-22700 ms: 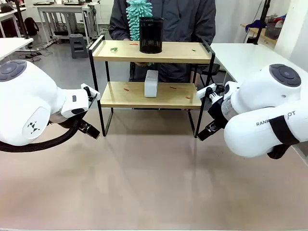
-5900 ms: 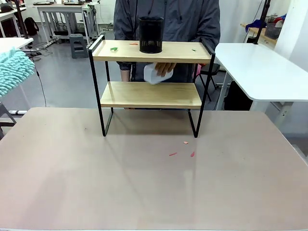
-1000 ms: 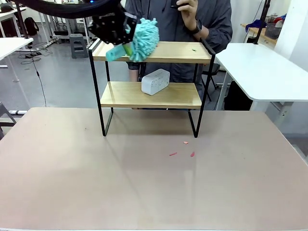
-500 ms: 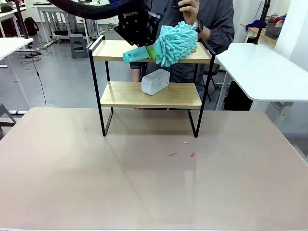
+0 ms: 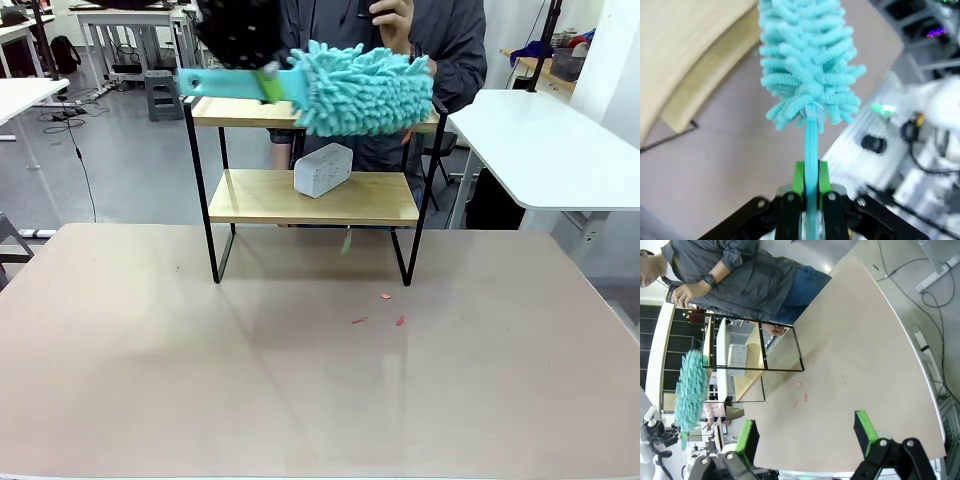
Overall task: Clean the shelf.
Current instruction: Clean the remaining tier of the Shelf with the Duster once objects are removed, then hand the Duster back to the human.
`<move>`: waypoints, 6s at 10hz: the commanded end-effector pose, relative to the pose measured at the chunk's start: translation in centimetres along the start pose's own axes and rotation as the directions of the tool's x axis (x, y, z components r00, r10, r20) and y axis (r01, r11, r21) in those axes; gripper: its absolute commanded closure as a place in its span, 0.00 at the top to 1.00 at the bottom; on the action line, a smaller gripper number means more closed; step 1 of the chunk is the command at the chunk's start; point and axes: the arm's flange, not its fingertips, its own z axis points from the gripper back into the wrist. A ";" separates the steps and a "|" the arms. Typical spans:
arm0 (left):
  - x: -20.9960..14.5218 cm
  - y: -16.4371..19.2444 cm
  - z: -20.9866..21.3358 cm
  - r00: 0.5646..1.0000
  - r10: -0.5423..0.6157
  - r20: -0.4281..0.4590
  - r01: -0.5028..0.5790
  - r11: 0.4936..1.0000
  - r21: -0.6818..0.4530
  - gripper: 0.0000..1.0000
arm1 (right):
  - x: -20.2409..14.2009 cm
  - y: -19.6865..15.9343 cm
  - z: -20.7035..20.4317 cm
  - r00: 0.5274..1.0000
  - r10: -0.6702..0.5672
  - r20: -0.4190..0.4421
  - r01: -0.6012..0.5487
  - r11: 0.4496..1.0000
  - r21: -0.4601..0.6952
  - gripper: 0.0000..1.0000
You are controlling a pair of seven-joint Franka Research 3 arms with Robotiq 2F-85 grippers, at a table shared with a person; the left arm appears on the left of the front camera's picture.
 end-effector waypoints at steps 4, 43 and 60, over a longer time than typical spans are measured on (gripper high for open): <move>-10.9 0.3 7.2 0.979 -0.196 0.063 0.205 0.949 -0.238 0.12 | 0.0 0.1 -0.1 1.000 0.021 0.010 -0.021 0.999 0.025 1.00; -18.5 6.9 -5.4 0.889 -0.428 -0.164 0.215 0.704 -0.677 0.12 | -4.5 16.0 -3.1 0.862 0.461 -0.210 -0.419 0.882 0.217 1.00; -11.2 5.4 -11.0 0.892 -0.440 -0.102 0.160 0.519 -0.839 0.12 | -21.1 27.3 -24.4 0.081 0.590 -0.803 -0.150 0.804 0.575 1.00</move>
